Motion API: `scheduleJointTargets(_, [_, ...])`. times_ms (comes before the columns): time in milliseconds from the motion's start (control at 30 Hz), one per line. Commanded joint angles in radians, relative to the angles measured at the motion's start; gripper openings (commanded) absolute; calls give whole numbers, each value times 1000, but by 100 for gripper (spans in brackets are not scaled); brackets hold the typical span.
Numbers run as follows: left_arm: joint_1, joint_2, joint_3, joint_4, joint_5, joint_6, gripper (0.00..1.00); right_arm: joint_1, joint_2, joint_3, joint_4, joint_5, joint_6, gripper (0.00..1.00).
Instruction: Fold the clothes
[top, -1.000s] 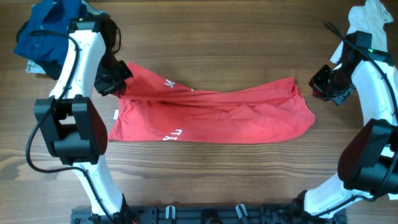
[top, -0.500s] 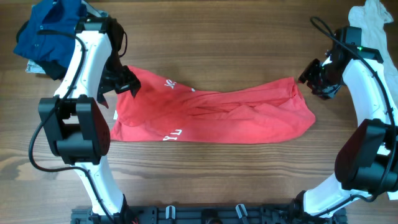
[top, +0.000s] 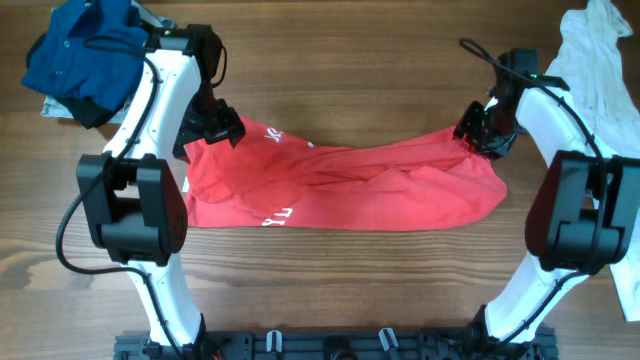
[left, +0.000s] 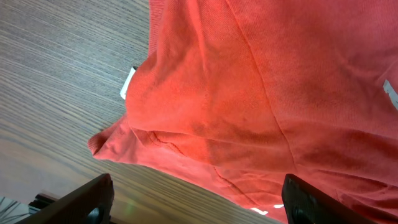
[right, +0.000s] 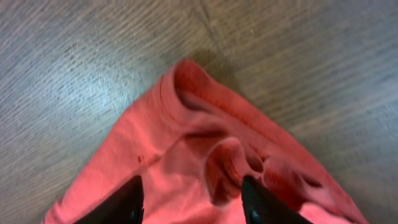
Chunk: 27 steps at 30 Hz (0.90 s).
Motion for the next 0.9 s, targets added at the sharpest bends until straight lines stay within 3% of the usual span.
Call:
scheduleJointTargets(0, [-3, -17, -8, 3, -10, 1, 87, -2, 19, -8, 11, 2, -21, 46])
scheduleJointTargets(133, [-3, -17, -8, 6, -10, 1, 87, -2, 29, -8, 23, -4, -44, 41])
scheduleJointTargets(233, [-3, -17, -8, 6, -10, 1, 87, -2, 43, -8, 22, -5, -39, 5])
scheduleJointTargets(400, [-3, -17, -9, 6, -10, 1, 87, -3, 22, -8, 13, 4, -9, 4])
scheduleJointTargets(633, [-3, -17, -9, 18, -10, 1, 88, -3, -220, -8, -154, 66, 8, 4])
scheduleJointTargets(800, [-3, -17, -9, 18, -10, 1, 88, -2, -233, -8, -191, 82, -14, 4])
scheduleJointTargets(867, [-3, -17, -9, 18, -10, 1, 89, -3, -230, -9, -169, 86, -26, 31])
